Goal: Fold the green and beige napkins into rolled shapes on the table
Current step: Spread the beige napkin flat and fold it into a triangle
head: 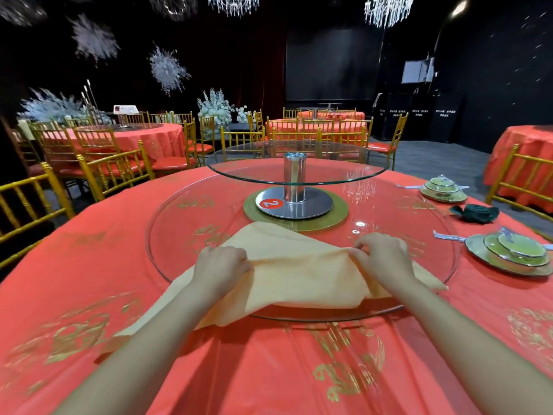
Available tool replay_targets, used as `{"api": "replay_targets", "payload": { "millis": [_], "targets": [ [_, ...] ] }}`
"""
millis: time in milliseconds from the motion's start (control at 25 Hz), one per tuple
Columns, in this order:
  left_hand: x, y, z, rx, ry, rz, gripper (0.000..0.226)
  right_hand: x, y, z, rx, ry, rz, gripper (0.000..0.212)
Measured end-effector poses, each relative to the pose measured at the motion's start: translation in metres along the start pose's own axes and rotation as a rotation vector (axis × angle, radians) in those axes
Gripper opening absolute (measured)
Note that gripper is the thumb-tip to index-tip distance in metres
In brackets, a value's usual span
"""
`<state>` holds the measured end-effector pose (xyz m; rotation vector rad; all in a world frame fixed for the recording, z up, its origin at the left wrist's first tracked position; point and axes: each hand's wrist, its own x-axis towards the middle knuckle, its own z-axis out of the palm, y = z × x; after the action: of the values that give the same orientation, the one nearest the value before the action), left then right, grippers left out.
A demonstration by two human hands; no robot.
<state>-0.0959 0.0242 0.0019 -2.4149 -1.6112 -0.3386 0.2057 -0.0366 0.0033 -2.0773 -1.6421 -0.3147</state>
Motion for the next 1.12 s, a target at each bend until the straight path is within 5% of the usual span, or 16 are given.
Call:
{"api": "replay_targets", "payload": {
  "millis": [160,360,480,560,680,1120],
  "targets": [
    [-0.002,0.001,0.021,-0.101,0.087,0.004,0.039,0.003,-0.012,0.027,0.048,-0.05,-0.033,0.028],
    [-0.061,0.01,0.051,-0.179,0.232,0.405,0.059,-0.05,-0.021,0.05,0.299,0.031,-0.508,0.045],
    [-0.075,0.001,0.063,-0.145,0.178,0.443,0.059,-0.075,-0.01,0.056,0.238,-0.033,-0.639,0.051],
    [-0.075,-0.002,0.064,-0.174,0.207,0.466,0.047,-0.078,-0.008,0.057,0.205,-0.048,-0.643,0.053],
    [-0.071,-0.004,0.057,-0.365,0.302,0.452,0.024,-0.073,-0.014,0.051,0.276,0.035,-0.594,0.028],
    [-0.044,0.007,-0.004,-0.499,0.408,0.253,0.036,-0.033,-0.023,0.012,0.366,0.271,-0.535,0.029]
  ]
}}
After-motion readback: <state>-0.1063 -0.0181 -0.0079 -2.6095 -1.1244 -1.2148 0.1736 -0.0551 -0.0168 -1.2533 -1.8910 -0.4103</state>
